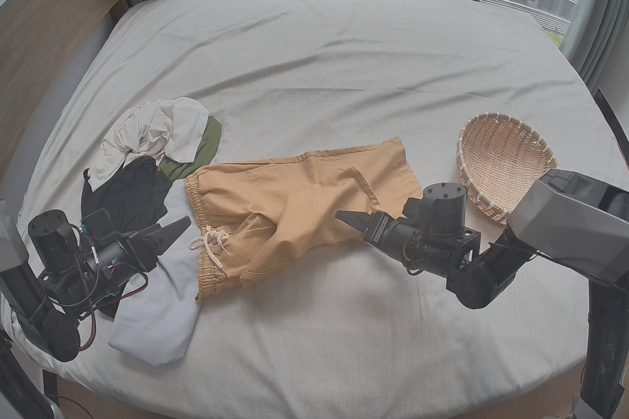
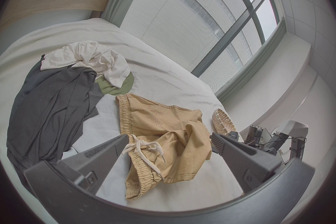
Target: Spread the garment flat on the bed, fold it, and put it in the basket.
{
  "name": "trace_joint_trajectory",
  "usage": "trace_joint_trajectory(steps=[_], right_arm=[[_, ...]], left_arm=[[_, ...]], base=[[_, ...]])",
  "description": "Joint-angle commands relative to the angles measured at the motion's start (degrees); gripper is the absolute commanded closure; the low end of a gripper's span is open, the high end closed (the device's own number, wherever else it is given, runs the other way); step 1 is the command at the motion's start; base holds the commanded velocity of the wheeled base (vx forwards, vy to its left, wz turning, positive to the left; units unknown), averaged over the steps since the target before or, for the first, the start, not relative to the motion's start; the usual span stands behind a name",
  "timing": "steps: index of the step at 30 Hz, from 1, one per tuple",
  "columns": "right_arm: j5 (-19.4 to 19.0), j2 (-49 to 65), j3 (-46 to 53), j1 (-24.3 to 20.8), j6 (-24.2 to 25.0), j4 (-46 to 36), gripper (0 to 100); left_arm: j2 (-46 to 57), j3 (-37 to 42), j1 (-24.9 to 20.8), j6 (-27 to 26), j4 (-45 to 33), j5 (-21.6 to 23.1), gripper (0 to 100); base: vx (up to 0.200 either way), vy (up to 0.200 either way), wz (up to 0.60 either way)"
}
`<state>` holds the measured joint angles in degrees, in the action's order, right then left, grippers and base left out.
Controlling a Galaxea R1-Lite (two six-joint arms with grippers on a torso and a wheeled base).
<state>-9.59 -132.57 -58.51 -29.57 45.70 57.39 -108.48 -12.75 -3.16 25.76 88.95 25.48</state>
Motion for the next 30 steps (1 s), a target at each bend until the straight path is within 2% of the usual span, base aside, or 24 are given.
trace_joint_trajectory(steps=[1,2,4,9,17,30], right_arm=[[0.28,-2.87,-3.1,-0.04,0.18,-0.88,0],[1.33,-3.92,-4.41,-0.04,0.18,-0.88,100],[2.74,-4.36,-5.65,-0.04,0.18,-0.79,100],[2.91,-3.22,-4.77,-0.13,0.62,-0.79,100],[2.83,11.02,5.34,-0.48,0.97,-1.23,100],[1.16,23.41,16.94,-0.4,1.14,-2.37,100]], left_arm=[[0.03,0.01,-0.01,0.08,0.08,0.01,0],[0.03,0.01,0.08,0.08,0.08,0.01,0],[0.03,0.01,0.17,0.08,0.08,0.01,0],[0.03,0.01,0.43,0.08,0.08,0.01,0],[0.2,-0.08,0.43,0.08,0.08,0.01,0],[0.38,-0.26,0.61,-0.01,0.08,0.01,0]], base=[[0.0,0.0,0.0],[0.0,0.0,0.0],[0.0,0.0,0.0],[0.0,0.0,0.0],[0.0,0.0,0.0],[0.0,0.0,0.0]])
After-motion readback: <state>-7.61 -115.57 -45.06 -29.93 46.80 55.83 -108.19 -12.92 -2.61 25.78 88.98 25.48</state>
